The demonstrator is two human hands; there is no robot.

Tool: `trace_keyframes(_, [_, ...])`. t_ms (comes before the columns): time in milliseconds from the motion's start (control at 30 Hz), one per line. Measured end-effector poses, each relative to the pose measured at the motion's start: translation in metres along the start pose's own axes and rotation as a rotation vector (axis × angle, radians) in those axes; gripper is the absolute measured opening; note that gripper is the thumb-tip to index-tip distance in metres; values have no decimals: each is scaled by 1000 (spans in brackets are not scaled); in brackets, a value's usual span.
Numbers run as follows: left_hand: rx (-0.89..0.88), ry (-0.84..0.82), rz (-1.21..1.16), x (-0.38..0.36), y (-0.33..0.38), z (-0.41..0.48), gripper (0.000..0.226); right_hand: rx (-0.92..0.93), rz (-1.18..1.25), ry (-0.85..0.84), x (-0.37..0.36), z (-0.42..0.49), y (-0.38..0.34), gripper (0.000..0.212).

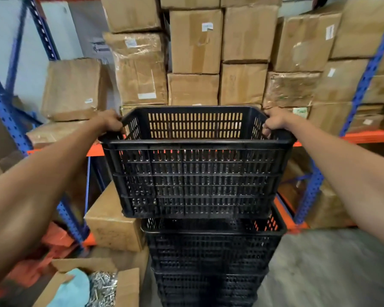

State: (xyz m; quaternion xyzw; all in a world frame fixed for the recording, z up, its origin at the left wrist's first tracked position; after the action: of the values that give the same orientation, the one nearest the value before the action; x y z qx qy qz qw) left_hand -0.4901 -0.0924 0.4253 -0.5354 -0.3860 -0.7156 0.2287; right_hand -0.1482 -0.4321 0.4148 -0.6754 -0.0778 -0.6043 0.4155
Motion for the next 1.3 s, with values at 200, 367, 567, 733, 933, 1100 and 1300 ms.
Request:
trace_keyframes(200, [1, -31, -51, -31, 27, -15, 42, -48, -85, 73, -6, -6, 46, 46])
trace_keyframes(367, [17, 43, -75, -45, 42, -29, 47, -84, -69, 94, -9, -14, 68, 37])
trace_keyframes(567, [32, 49, -71, -60, 42, -31, 46, -78, -53, 96, -15, -15, 78, 33])
trace_keyframes(733, [23, 38, -50, -61, 36, -30, 45, -131, -23, 66, -18, -9, 84, 32])
trace_keyframes(933, [1, 29, -12, -60, 39, -25, 41, -129, -10, 71, -19, 0, 90, 34])
trace_keyframes(1100, [0, 20, -25, -61, 45, -21, 39, -112, -43, 84, -19, 0, 85, 35])
trace_keyframes(1300, [-11, 23, 10, -72, 41, -15, 37, -108, -152, 100, -21, 2, 85, 36])
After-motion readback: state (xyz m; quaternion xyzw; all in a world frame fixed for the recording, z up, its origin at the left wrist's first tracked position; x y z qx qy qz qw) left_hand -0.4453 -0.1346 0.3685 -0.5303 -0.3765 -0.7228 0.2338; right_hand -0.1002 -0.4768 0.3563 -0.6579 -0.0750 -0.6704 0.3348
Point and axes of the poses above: each hand's wrist, its own z-axis towards the middle knuckle, its own x-axis out of the back of the hand, y = z × x, the point moved 4 cm from there along z, towards the middle knuckle, and after that the axes turned 4 degrees about z, right-handed, at the moved point
